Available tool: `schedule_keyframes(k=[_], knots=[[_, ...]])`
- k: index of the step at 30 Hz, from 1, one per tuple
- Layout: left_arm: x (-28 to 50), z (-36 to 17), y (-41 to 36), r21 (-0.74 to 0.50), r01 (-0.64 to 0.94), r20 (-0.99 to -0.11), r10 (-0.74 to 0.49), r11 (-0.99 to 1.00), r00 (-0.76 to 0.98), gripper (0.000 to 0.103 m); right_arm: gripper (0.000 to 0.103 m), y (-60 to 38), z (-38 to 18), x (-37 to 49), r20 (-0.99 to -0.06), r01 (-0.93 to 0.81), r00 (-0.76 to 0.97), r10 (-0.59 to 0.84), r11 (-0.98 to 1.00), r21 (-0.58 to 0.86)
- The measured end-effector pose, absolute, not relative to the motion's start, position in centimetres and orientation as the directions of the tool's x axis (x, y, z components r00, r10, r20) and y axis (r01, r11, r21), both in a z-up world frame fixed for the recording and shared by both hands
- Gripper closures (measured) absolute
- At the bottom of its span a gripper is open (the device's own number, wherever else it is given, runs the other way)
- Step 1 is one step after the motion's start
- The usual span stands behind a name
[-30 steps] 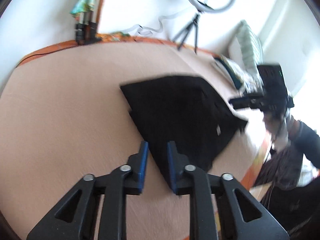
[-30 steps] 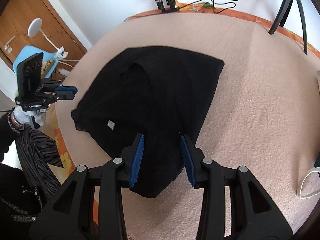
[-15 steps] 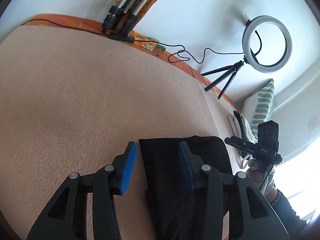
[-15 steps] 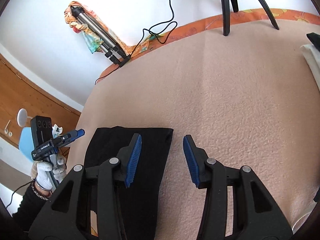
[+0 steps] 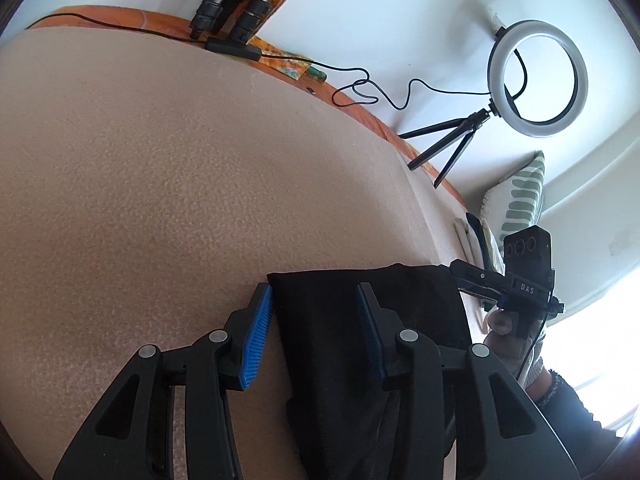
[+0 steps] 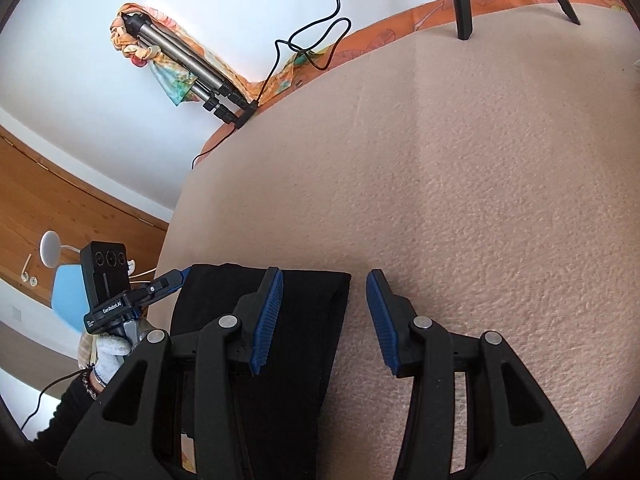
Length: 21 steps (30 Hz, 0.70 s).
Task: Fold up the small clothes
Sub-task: 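Grasp the folded shirt edge with both grippers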
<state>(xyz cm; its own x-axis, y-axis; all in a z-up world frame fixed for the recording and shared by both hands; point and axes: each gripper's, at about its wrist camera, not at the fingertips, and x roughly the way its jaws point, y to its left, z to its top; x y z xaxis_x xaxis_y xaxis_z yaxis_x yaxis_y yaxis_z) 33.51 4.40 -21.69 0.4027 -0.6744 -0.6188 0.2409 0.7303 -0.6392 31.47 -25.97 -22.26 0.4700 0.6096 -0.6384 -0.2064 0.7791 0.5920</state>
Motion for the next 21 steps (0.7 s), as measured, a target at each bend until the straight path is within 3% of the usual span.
schedule_keyframes(k=[1, 5, 7, 8, 10, 12, 17, 21], knots=[[33.5, -21.6, 4.2, -0.632, 0.247, -0.621, -0.67, 0.735, 0.406, 0.065, 0.057, -25.9, -22.3, 31.5, -0.637, -0.209, 0.466, 0.614, 0.776, 0.595], [33.6, -21.8, 4.0, -0.621, 0.248, -0.628, -0.661, 0.744, 0.411, 0.09, 0.057, -25.4, -22.4, 31.6, -0.637, -0.216, 0.461, 0.618, 0.774, 0.595], [33.5, -21.9, 4.0, -0.606, 0.25, -0.634, -0.648, 0.755, 0.422, 0.095, 0.067, -25.0, -22.5, 31.5, -0.645, -0.221, 0.462, 0.609, 0.783, 0.581], [33.4, -21.8, 4.0, -0.601, 0.253, -0.633, -0.645, 0.758, 0.428, 0.096, 0.07, -24.7, -22.5, 31.5, -0.657, -0.222, 0.466, 0.592, 0.797, 0.561], [33.1, -21.4, 4.1, -0.59, 0.269, -0.624, -0.642, 0.761, 0.446, 0.099, 0.088, -24.4, -22.6, 31.4, -0.667, -0.224, 0.466, 0.582, 0.806, 0.547], [32.8, -20.8, 4.2, -0.563, 0.29, -0.62, -0.628, 0.774, 0.47, 0.1, 0.093, -24.2, -22.6, 31.2, -0.665, -0.228, 0.465, 0.584, 0.805, 0.547], [32.6, -20.4, 4.3, -0.469, 0.291, -0.65, -0.549, 0.834, 0.525, 0.102, 0.096, -22.4, -20.8, 30.2, -0.69, -0.293, 0.514, 0.51, 0.86, 0.418], [32.9, -21.6, 5.0, -0.528, 0.253, -0.642, -0.576, 0.811, 0.506, 0.102, 0.096, -22.4, -21.4, 30.3, -0.701, -0.276, 0.506, 0.503, 0.864, 0.421]])
